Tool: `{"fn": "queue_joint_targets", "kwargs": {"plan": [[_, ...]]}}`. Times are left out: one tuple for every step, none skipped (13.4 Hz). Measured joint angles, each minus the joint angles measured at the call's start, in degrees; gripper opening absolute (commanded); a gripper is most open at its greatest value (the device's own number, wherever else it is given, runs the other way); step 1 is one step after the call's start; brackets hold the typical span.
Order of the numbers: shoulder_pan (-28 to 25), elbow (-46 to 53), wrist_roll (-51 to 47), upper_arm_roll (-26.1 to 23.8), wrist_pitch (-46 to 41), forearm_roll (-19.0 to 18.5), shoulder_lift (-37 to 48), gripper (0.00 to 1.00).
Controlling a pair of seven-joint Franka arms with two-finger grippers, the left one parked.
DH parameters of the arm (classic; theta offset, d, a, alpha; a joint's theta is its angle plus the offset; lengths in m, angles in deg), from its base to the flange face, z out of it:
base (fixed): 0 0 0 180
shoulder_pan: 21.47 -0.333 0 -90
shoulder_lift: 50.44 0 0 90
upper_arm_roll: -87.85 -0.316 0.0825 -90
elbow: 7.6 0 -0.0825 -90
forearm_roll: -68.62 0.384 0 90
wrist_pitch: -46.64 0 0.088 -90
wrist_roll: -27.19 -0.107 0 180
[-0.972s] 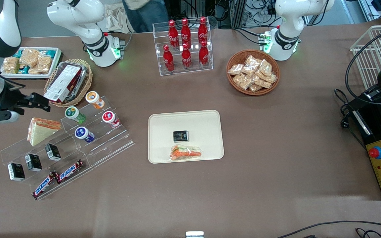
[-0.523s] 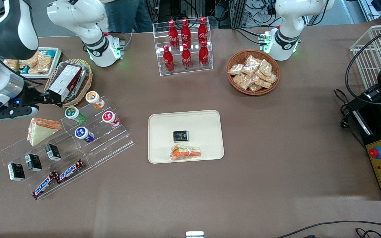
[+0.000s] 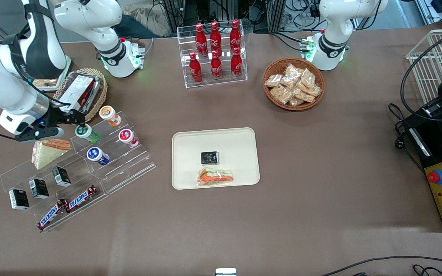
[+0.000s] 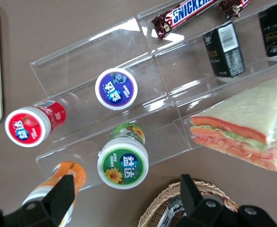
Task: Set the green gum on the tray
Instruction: 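Move the right gripper over the acrylic rack toward the green gum bottle, then lower the right gripper and close it on the green gum bottle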
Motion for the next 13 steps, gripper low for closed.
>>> {"fn": "queue_joint_targets", "kwargs": {"plan": [[0.0, -0.9, 0.0, -0.2, 0.8, 0.0, 0.0, 0.99], [0.0, -1.8, 0.0, -0.3, 1.7, 0.0, 0.0, 0.99], [0.0, -2.5, 0.0, -0.4, 2.7, 0.0, 0.0, 0.99], [0.0, -3.2, 0.1, -0.5, 3.7, 0.0, -0.1, 0.99], [0.0, -3.7, 0.1, -0.6, 4.5, -0.1, -0.3, 0.99], [0.0, -4.1, 0.1, -0.6, 5.1, -0.3, -0.5, 0.99], [0.0, -4.3, 0.1, -0.6, 5.4, -0.5, -0.9, 0.99], [0.0, -4.5, 0.1, -0.6, 5.4, -0.6, -1.3, 0.99], [0.0, -4.6, 0.1, -0.6, 5.5, -0.6, -2.0, 0.99], [0.0, -4.6, 0.1, -0.6, 5.6, -0.7, -2.5, 0.99], [0.0, -4.6, 0.2, -0.6, 5.7, -0.7, -3.0, 0.99], [0.0, -4.6, 0.2, -0.7, 5.9, -0.7, -3.3, 0.92], [0.0, -4.6, 0.2, -0.7, 6.1, -0.7, -3.5, 0.78]]}}
